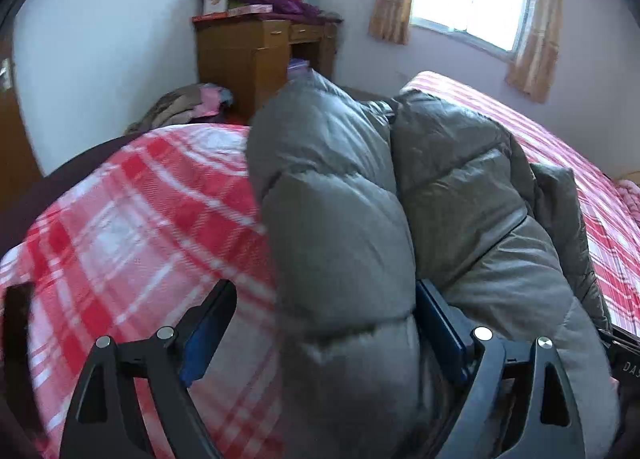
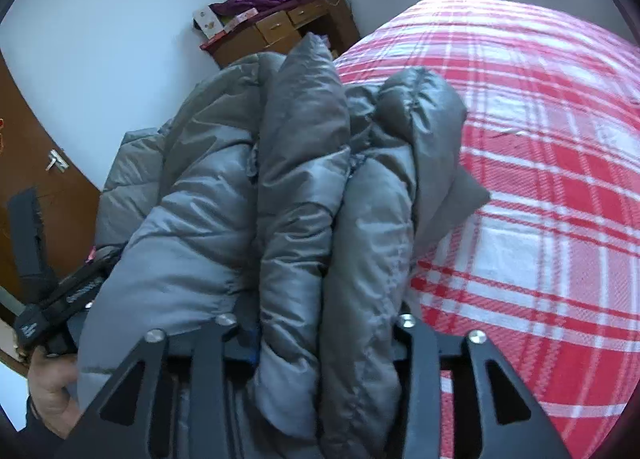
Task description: Fold large clothes
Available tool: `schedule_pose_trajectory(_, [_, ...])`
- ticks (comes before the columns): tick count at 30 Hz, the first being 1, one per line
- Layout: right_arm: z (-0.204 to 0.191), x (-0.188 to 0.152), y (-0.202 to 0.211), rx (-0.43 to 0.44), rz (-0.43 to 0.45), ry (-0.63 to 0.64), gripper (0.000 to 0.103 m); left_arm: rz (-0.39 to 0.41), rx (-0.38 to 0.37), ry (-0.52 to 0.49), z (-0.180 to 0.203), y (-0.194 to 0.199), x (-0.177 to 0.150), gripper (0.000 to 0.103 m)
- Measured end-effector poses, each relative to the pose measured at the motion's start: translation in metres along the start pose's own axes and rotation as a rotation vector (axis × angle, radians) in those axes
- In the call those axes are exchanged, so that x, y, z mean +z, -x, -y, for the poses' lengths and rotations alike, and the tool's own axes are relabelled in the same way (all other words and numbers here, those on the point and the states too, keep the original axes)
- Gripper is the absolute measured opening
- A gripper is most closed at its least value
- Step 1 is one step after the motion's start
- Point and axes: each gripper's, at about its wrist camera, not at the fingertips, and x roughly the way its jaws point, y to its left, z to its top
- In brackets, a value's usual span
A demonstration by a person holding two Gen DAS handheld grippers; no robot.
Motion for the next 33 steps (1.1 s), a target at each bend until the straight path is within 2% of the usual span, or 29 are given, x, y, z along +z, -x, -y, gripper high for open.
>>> schedule_pose_trajectory(1, [-0.002,0.001,0.007,-0.035,-0.002,-0.001,0.059,0.016,0.011,0.006,-0.001,0.013,0.002,0.089])
schedule_pose_trajectory(3, [-0.01,0.001,0.03,-0.087,0.017,0.014,0.062,0.12,0.01,0.004,-0.003,0.058,0.005,0.089])
schedule_pose_trajectory(5, [-0.025,-0.001,0.067,-0.141,0.085,0.066,0.075,0.192,-0.014,-0.005,-0.003,0.101,0.006,0.089])
schedule_pose_trajectory(7, [-0.037,-0.005,0.099,-0.156,0.15,0.088,0.081,0.231,-0.032,-0.001,-0.003,0.132,0.006,0.09])
schedule_pose_trajectory(10, [-0.057,-0.016,0.147,-0.143,0.235,0.104,0.081,0.271,-0.051,-0.008,-0.001,0.167,0.003,0.09])
schedule_pose_trajectory(14, [-0.08,-0.025,0.182,-0.133,0.302,0.133,0.082,0.317,-0.068,-0.011,-0.001,0.2,-0.003,0.09])
schedule_pose_trajectory(21, [-0.11,-0.034,0.205,-0.119,0.361,0.182,0.084,0.343,-0.077,-0.012,0.0,0.214,-0.002,0.09])
schedule_pose_trajectory(33, [-0.117,-0.038,0.21,-0.1,0.376,0.197,0.086,0.334,-0.069,-0.014,0.0,0.21,-0.003,0.09])
